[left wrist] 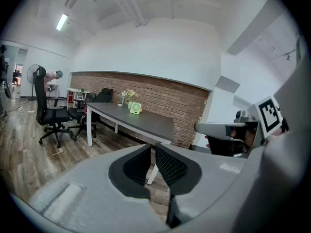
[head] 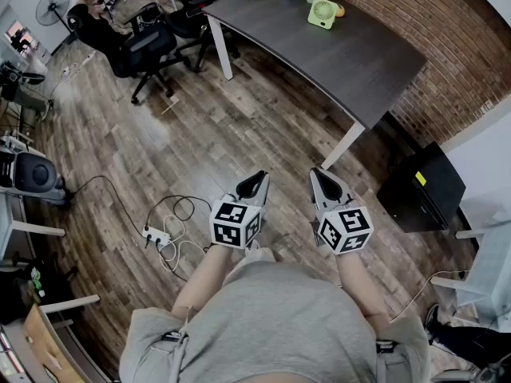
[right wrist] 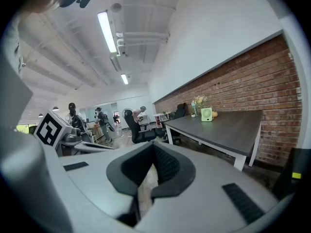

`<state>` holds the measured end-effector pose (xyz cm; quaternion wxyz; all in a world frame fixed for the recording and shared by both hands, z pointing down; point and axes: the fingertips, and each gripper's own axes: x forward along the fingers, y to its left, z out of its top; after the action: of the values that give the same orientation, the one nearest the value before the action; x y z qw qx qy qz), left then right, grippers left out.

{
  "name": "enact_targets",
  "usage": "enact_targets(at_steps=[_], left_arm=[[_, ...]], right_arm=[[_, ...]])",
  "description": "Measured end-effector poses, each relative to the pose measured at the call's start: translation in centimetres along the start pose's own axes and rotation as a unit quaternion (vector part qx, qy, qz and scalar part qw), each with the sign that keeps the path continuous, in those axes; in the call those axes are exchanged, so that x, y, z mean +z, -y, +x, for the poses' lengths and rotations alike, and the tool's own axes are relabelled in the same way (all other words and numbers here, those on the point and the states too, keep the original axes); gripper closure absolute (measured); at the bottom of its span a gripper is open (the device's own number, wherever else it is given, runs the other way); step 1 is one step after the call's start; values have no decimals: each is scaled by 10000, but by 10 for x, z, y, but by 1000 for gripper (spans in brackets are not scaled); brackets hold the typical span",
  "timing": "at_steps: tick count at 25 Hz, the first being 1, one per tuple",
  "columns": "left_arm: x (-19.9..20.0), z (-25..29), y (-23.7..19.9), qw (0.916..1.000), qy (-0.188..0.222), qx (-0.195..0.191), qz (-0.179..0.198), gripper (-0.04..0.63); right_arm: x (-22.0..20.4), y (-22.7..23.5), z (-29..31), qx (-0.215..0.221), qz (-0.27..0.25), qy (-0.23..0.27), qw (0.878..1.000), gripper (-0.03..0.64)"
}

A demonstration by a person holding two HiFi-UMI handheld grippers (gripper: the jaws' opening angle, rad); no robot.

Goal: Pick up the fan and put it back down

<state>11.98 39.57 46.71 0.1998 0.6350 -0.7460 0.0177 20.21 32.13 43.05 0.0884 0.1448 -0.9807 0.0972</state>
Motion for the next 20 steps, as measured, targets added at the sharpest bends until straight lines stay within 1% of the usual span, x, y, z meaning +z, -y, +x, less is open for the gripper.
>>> enact_targets(at_steps=[2,4,8,10,14,17,20], left_arm=[[-15,-18,20,9997,6,226,-36,554],[-30,-34,45,9993,10,362,-88,554],[-53,-53,107,9995,16,308,-59,554],[-60,-62,128,9995,24,300,-10,554],[-70,-77,155,9995,51,311,-11,554],[-73,-85,168,9995,92,279,75,554],[-74,-90,177,9995,126,287,84,554]], right_arm=[[-5,-6,-33,48,-33,52,10000,615],[-10,-10,-66,89,-78,77,9999,615],[-19,-10,-124,143,-184,68,9997,615],[-26,-12,-144,169,-173,73,9997,615],[-37,-15,-172,222,-113,76,9997,615],[-44,-16,-187,253,-105,72,9996,615],[-47,-15,-199,262,-101,70,9996,615]])
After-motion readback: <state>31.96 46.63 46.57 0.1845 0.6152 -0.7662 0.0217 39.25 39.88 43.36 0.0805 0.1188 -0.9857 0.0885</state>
